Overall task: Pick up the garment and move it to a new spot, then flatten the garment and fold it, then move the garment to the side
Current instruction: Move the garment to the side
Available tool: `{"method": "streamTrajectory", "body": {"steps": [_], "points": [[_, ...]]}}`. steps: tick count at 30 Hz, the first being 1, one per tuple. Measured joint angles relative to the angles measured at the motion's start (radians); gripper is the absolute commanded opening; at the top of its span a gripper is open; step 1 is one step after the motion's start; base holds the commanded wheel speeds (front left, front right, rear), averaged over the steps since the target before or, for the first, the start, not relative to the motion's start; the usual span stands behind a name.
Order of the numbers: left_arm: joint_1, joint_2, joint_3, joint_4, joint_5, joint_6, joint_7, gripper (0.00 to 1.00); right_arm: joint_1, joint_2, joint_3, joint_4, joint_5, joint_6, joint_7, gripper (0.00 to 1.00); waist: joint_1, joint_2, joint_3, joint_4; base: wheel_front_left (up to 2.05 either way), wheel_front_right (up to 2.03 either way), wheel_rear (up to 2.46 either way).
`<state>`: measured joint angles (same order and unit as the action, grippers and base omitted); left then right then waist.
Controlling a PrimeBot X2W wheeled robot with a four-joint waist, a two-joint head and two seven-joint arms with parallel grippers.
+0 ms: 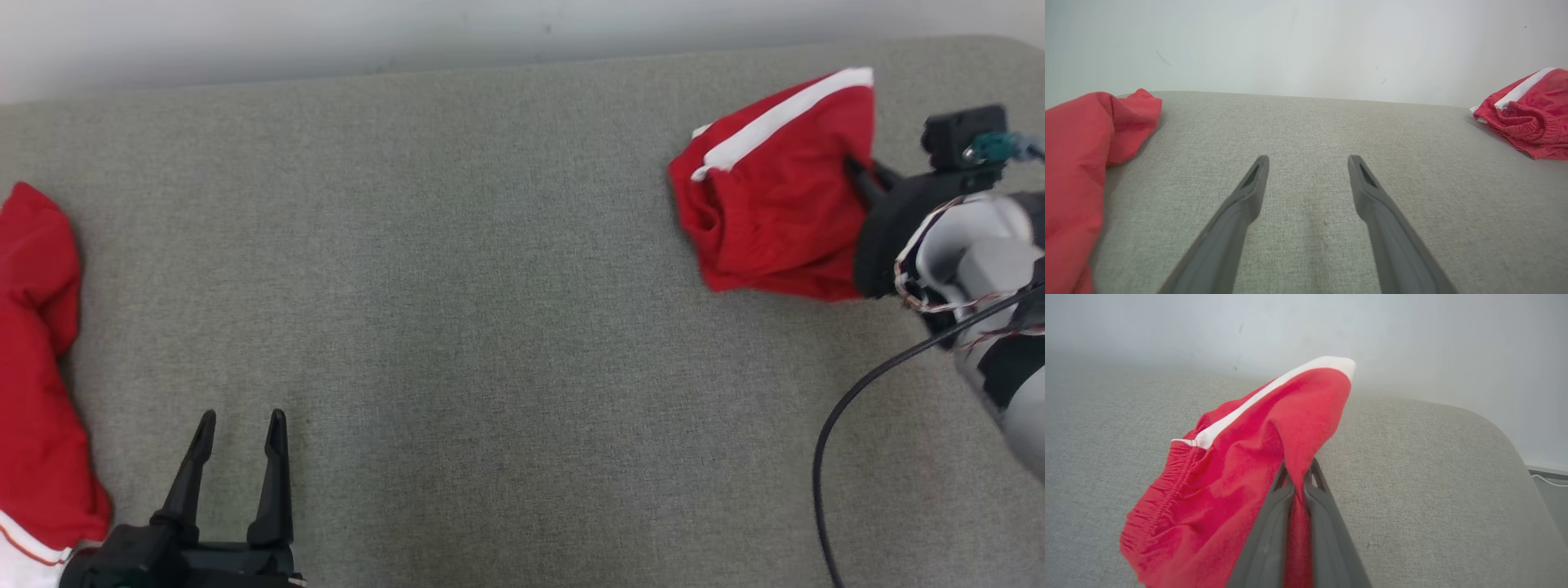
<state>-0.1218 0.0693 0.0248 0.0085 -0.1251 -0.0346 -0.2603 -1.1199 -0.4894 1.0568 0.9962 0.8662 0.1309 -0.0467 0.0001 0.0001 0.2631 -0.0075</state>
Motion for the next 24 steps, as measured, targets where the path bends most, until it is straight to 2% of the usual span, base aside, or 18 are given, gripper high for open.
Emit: {"method": "streamTrajectory", "body": {"steps": [11,24], "points": [[-0.008,0.027,0.02,-0.059,0.013,-0.009,0.0,1.0,-0.126,-0.089,0.016,0.033,-0.009,0.0,0.022,0.0,-0.0001,0.0,0.078,-0.011,0.0,0.0,0.0],[-0.009,0.061,0.041,-0.15,0.022,-0.003,0.004,1.0,-0.225,-0.15,0.038,0.093,-0.029,0.0,0.04,0.0,0.0,0.0001,0.169,-0.009,0.0,0.0,0.0]]}}
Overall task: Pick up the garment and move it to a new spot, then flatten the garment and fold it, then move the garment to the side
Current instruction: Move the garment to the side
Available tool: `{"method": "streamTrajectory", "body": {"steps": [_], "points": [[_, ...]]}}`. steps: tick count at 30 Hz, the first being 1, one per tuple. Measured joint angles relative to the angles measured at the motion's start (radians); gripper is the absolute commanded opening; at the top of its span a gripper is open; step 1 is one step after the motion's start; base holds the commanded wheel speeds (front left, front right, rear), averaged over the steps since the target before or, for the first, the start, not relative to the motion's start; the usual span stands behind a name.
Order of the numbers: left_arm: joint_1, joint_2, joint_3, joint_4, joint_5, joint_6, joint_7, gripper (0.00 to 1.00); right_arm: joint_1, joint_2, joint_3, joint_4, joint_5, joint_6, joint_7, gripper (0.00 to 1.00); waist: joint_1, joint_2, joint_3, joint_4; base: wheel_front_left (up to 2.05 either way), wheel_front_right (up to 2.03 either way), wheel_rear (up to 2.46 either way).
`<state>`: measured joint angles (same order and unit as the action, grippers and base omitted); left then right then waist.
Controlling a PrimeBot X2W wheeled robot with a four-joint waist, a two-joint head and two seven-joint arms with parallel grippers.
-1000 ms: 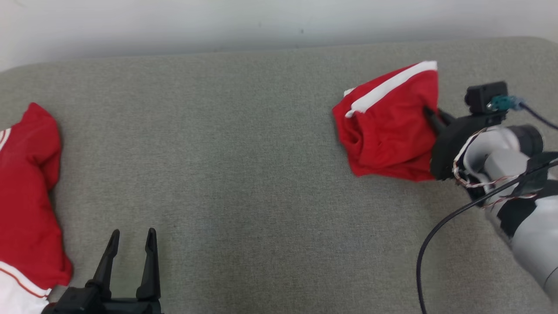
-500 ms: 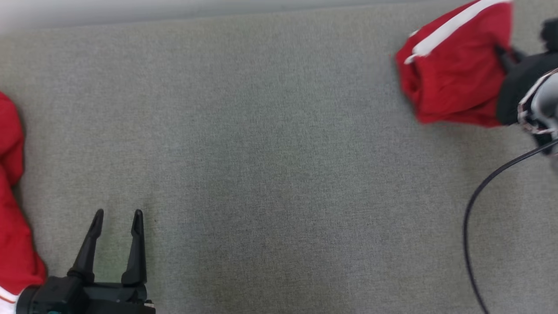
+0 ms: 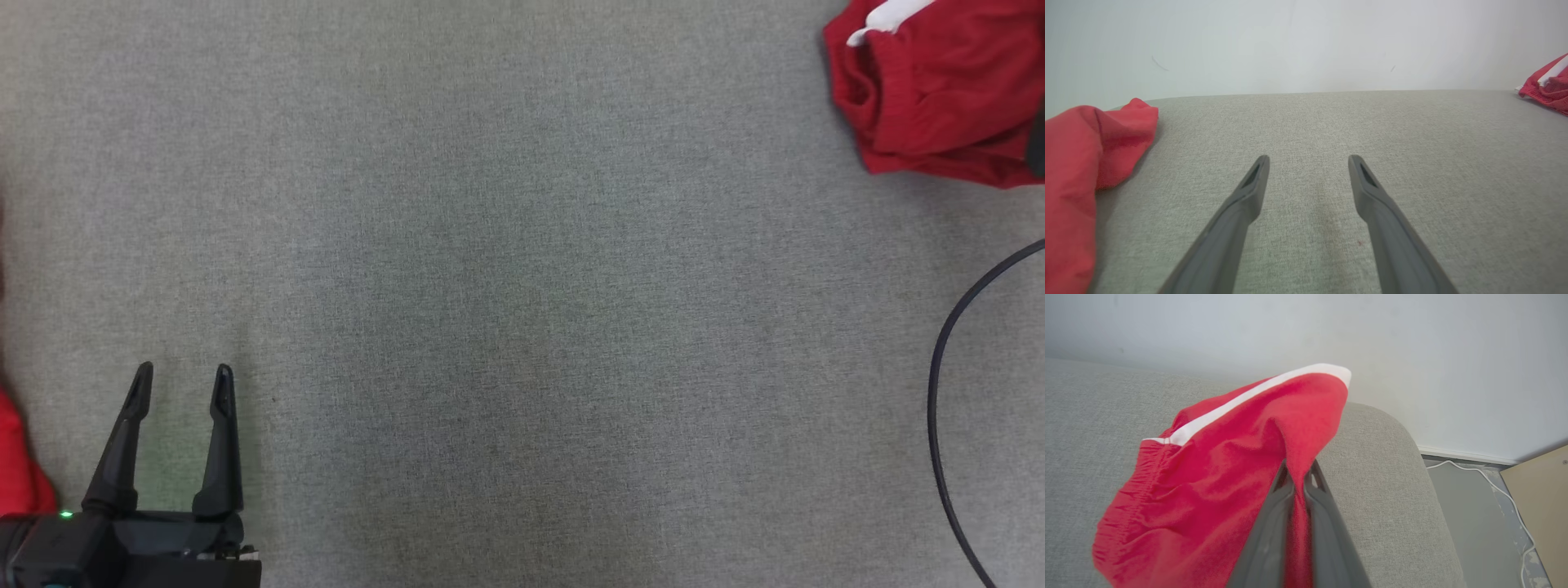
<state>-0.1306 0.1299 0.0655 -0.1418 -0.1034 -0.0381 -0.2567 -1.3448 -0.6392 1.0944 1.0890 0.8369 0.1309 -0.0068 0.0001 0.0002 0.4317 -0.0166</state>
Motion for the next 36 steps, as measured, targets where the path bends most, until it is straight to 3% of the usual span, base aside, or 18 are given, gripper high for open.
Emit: {"method": "streamTrajectory", "body": {"steps": [19,20,21,22,30,36], "points": [[0.007,0.025,-0.001,-0.072,0.0,0.015,0.021,1.0,-0.056,-0.017,0.021,0.094,-0.019,0.0,0.0,0.01,-0.0001,-0.0002,0.036,0.001,0.0,0.0,0.0],[0.007,0.025,-0.002,-0.073,0.0,0.015,0.021,1.0,-0.06,-0.016,0.025,0.101,-0.025,0.0,-0.002,0.29,-0.0001,-0.0002,0.038,0.001,0.0,0.0,0.0],[0.007,0.025,-0.002,-0.074,0.0,0.017,0.021,1.0,-0.064,-0.016,0.032,0.111,-0.038,0.0,-0.009,0.49,-0.0001,-0.0002,0.04,0.002,0.0,0.0,0.0],[0.007,0.026,-0.003,-0.074,0.0,0.018,0.021,1.0,-0.069,-0.016,0.035,0.12,-0.047,0.0,-0.012,1.0,-0.0001,-0.0002,0.042,0.002,0.0,0.0,0.0],[0.006,0.029,-0.005,-0.068,-0.001,0.024,0.021,1.0,-0.084,-0.002,0.038,0.157,-0.061,0.0,-0.03,1.0,-0.0001,-0.0001,0.04,0.01,0.0,0.0,0.0],[0.006,0.02,-0.011,-0.045,-0.012,0.031,0.012,1.0,-0.088,0.035,0.014,0.153,-0.049,0.0,-0.114,1.0,0.0,-0.0001,0.018,0.011,0.0,0.0,0.0]]}}
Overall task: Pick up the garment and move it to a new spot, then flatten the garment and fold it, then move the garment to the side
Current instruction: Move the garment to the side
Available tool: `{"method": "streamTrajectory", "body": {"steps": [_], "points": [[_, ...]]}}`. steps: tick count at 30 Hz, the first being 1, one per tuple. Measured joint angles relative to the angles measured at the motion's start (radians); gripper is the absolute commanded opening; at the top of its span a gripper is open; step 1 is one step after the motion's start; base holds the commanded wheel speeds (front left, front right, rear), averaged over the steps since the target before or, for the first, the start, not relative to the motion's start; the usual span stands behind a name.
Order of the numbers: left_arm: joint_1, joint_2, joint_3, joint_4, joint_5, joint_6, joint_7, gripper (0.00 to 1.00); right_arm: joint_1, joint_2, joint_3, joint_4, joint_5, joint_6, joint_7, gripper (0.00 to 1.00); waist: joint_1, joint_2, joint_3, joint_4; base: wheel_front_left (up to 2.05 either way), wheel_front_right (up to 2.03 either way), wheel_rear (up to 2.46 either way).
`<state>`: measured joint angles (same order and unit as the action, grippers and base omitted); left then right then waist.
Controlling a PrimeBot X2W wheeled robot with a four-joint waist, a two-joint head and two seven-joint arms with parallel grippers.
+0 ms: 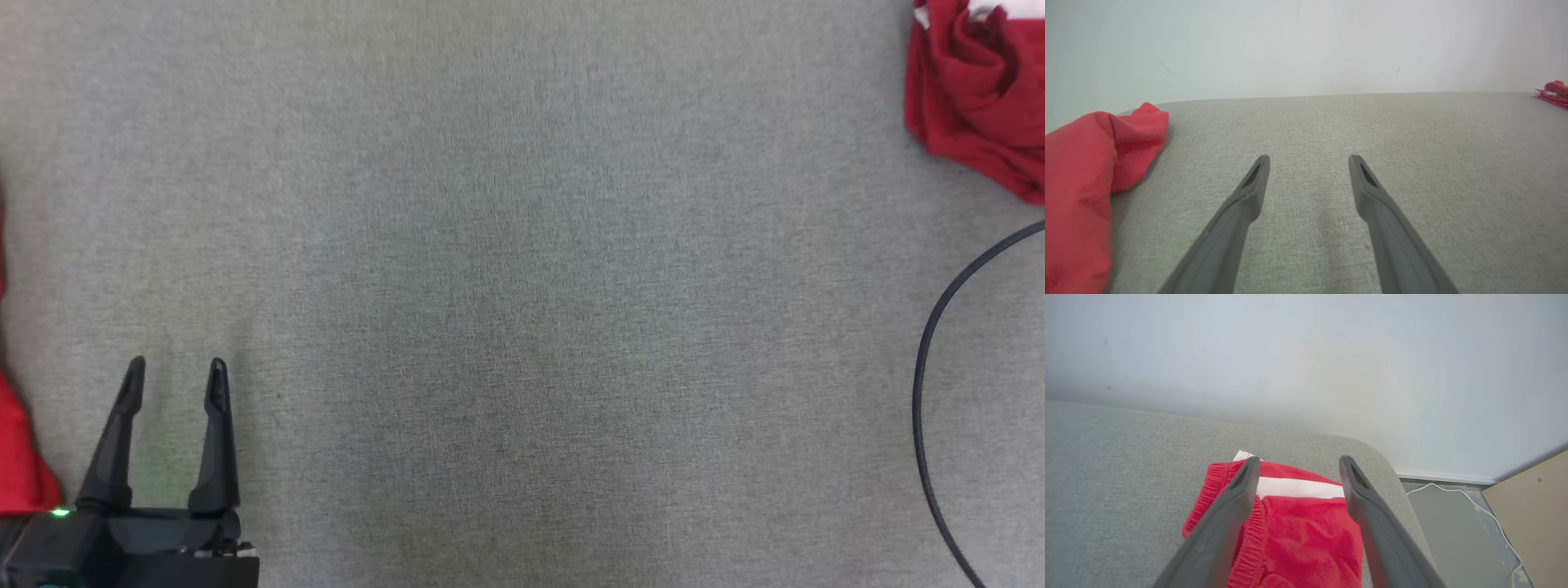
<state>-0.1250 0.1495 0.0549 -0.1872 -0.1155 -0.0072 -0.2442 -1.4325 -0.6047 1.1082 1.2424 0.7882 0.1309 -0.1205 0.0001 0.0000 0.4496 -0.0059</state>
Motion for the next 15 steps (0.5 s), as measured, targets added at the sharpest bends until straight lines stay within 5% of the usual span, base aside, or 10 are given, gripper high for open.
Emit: {"method": "streamTrajectory", "body": {"steps": [15], "points": [[0.043,-0.048,-0.016,0.088,-0.023,0.014,-0.014,1.0,0.2,0.092,-0.166,-0.221,0.167,0.0,-0.141,1.0,-0.0002,0.0,-0.16,0.018,0.0,0.0,0.0]]}}
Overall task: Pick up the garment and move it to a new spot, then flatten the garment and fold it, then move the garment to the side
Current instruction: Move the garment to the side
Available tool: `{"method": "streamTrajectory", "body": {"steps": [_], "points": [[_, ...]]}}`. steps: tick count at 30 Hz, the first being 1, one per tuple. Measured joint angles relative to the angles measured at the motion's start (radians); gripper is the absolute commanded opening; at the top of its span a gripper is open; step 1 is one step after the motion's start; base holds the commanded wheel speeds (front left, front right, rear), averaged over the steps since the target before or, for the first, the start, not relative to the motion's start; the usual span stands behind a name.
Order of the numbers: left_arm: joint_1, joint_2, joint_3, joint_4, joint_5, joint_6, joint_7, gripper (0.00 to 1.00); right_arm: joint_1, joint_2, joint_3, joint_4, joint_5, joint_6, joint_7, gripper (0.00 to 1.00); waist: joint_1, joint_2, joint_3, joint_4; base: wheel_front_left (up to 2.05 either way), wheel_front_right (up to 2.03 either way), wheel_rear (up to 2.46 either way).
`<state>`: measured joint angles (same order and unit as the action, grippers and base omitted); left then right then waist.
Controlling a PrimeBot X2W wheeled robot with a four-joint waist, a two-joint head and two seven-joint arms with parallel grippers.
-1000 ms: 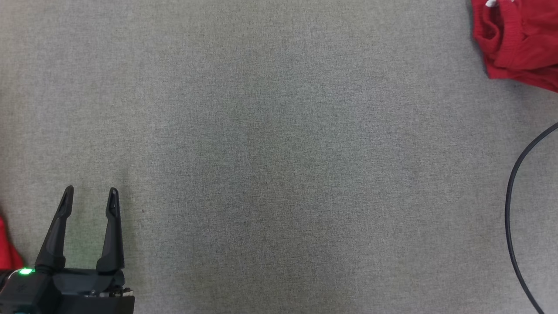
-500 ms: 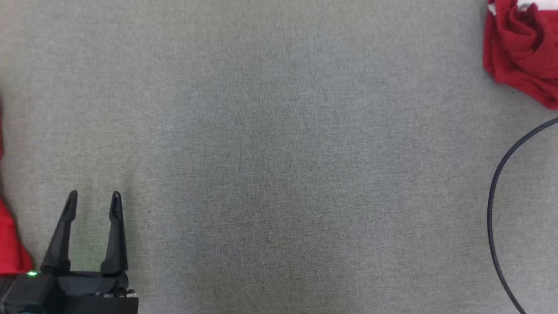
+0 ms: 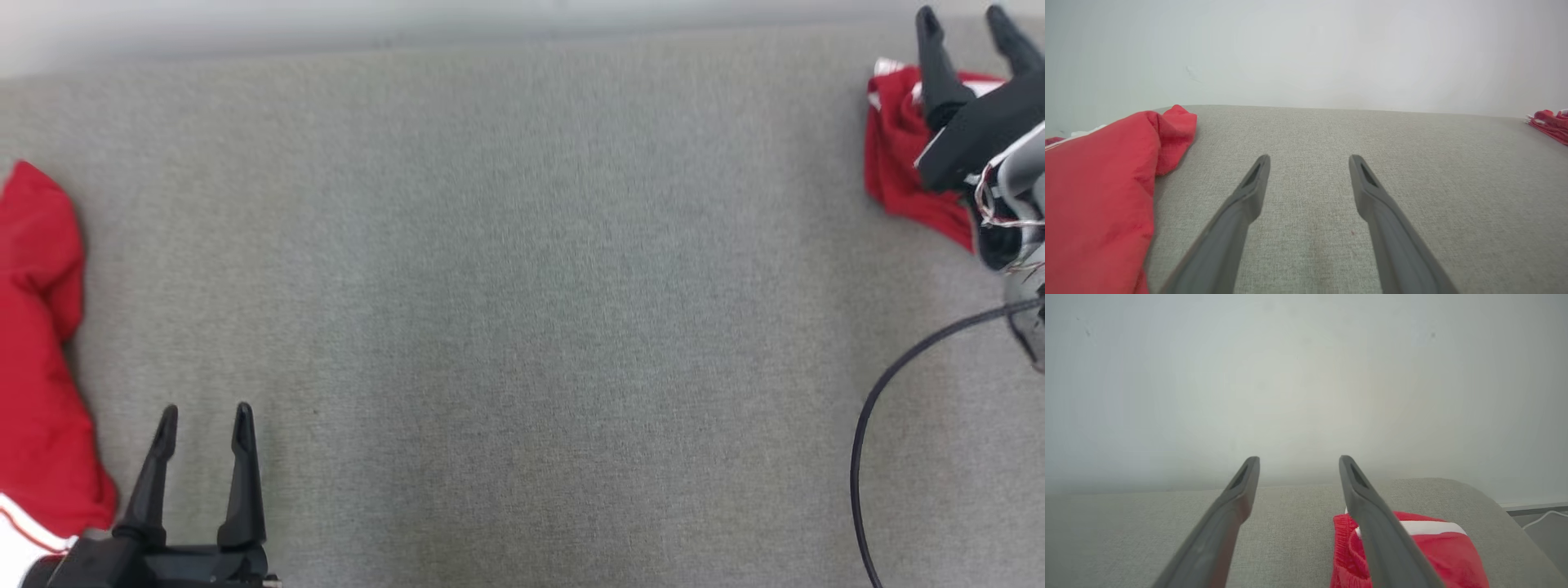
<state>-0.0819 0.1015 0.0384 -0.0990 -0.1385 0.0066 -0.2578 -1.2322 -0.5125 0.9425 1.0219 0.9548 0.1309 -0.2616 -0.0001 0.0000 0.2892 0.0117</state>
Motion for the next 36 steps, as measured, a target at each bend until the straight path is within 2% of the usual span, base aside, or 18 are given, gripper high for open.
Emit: {"method": "streamTrajectory", "body": {"steps": [4,13,16,25,36], "points": [[0.01,-0.008,0.004,0.001,-0.002,0.004,0.0,1.0,0.066,0.002,-0.11,-0.105,-0.031,0.0,-0.003,1.0,-0.0001,-0.0001,-0.041,0.005,0.0,0.0,0.0],[0.034,-0.024,0.013,0.017,-0.009,0.004,0.0,1.0,0.349,0.045,-0.377,-0.304,-0.234,0.0,-0.003,1.0,-0.0001,-0.0001,-0.113,0.02,0.0,0.0,0.0],[0.039,-0.027,0.014,0.022,-0.009,0.004,-0.002,1.0,0.413,0.054,-0.432,-0.344,-0.291,0.0,-0.003,1.0,-0.0001,0.0,-0.128,0.025,0.0,0.0,0.0],[0.067,-0.035,0.027,0.029,-0.007,0.003,-0.002,1.0,0.678,0.172,-0.647,-0.552,-0.454,0.0,-0.003,1.0,-0.0001,-0.0001,-0.184,0.038,0.0,0.0,0.0],[0.098,-0.042,0.018,0.051,-0.003,-0.002,-0.002,1.0,0.945,0.317,-0.744,-0.723,-0.606,0.0,-0.002,1.0,-0.0001,0.0,-0.24,0.043,0.0,0.0,0.0]]}}
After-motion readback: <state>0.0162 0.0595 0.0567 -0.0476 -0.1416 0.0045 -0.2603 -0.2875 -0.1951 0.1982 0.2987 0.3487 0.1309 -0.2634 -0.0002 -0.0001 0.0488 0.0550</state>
